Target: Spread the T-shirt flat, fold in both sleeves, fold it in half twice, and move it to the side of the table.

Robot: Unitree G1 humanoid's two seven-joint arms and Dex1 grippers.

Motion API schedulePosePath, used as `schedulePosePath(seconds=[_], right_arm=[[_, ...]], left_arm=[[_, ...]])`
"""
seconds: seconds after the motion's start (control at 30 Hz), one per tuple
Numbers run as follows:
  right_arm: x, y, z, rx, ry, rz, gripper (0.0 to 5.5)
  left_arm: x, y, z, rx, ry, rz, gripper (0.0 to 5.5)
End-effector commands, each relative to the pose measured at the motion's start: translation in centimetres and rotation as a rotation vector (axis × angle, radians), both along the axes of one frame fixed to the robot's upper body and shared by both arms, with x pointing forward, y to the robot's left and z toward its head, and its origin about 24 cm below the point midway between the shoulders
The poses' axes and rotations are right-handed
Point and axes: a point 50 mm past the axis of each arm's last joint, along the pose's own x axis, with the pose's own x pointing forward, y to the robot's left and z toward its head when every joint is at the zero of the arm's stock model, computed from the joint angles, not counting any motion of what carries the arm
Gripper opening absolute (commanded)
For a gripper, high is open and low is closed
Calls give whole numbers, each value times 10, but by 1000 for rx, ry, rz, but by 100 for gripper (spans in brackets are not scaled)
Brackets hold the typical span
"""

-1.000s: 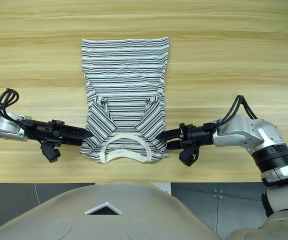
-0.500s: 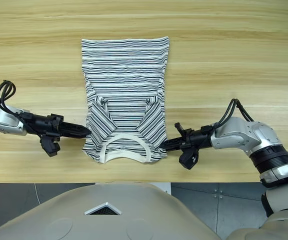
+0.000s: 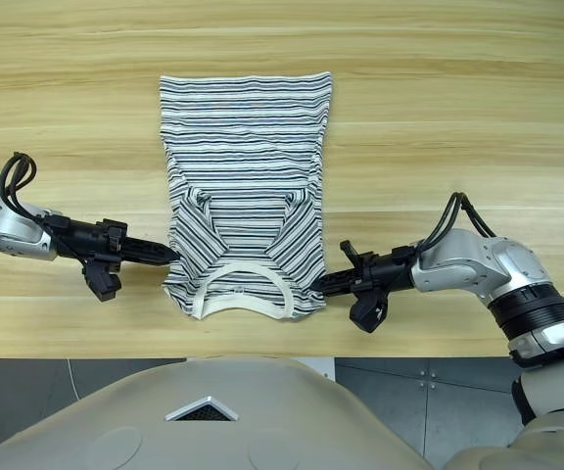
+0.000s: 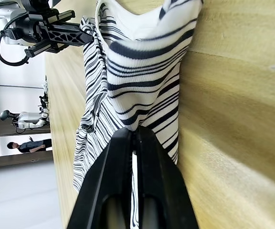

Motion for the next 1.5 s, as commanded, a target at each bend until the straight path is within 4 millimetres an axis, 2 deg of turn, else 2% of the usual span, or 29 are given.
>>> schedulePosePath(seconds=[0.03,0.17,0.23,0.3,0.4,0.53,0.6,0.8,0.9,0.97,1.13,1.23,1.33,1.5], right_arm=[[10,-1,7,14,-5,-65,10],[16,-1,12,32,3,-104,10],[21,-2,19,45,11,-138,10],[26,0,29,82,46,-193,10],[31,5,40,96,101,-237,10],[46,17,48,107,152,-272,10],[49,20,46,98,163,-266,10],[44,10,42,93,247,-313,10],[46,7,39,93,292,-349,10],[49,4,40,101,315,-369,10],[48,-5,45,112,406,-404,10],[43,-11,48,102,500,-416,10],[39,-15,50,96,556,-416,10],[31,-22,48,63,656,-430,10]], left_arm=[[13,0,4,-13,-21,58,14],[16,7,15,-13,-5,76,14],[26,6,29,-30,-41,87,14],[28,0,32,-46,-45,84,14],[16,-13,26,-85,-4,89,14],[28,-23,33,-147,36,256,14],[32,-22,30,-105,101,332,14],[48,-16,26,84,235,505,14],[50,-8,17,202,289,567,14],[52,-6,19,237,351,606,14],[45,-22,47,252,639,594,14],[34,-24,63,295,758,555,14],[25,-27,77,288,808,493,14],[20,-17,82,362,806,489,14]])
